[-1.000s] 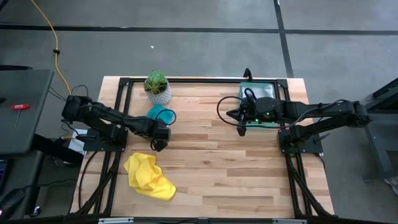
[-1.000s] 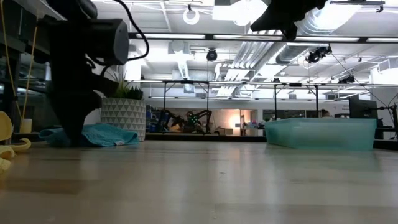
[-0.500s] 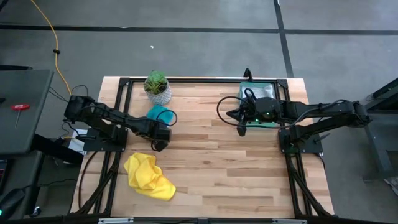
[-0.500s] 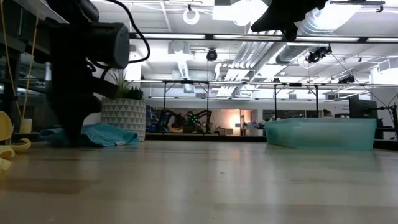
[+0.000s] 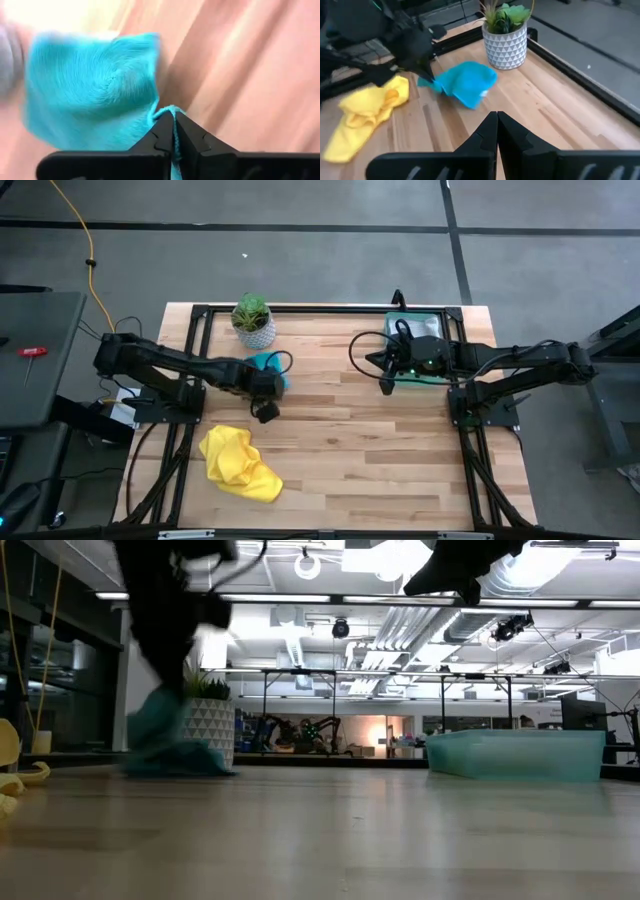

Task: Fold microfiber towels
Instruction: Fold the blue microfiber cloth

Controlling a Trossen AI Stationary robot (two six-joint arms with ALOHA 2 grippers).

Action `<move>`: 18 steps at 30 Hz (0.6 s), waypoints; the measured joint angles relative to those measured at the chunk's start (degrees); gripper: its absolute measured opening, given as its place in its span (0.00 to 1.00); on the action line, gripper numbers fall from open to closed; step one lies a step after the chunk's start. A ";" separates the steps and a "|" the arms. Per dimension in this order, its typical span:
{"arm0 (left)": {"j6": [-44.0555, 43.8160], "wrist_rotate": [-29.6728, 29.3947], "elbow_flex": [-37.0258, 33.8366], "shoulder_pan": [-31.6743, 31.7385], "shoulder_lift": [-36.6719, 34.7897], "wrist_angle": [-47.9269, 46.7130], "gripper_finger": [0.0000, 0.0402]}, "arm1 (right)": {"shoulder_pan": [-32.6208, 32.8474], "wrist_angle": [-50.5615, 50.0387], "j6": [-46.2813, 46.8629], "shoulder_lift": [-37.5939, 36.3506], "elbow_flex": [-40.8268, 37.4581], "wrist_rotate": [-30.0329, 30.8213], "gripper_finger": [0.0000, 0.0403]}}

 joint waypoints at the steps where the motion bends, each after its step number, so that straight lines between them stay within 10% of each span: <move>1: 2.40 0.02 2.52 0.00 -0.52 0.02 0.01 | 0.00 0.00 1.40 0.00 0.00 0.00 0.00; 10: 27.47 0.85 28.28 0.09 -0.20 -0.04 0.00 | 0.00 -0.28 4.68 0.02 0.00 -0.29 0.00; 18: 31.49 -4.71 42.51 5.55 -0.26 3.36 0.00 | -0.01 -0.28 6.12 0.02 0.00 -0.47 0.00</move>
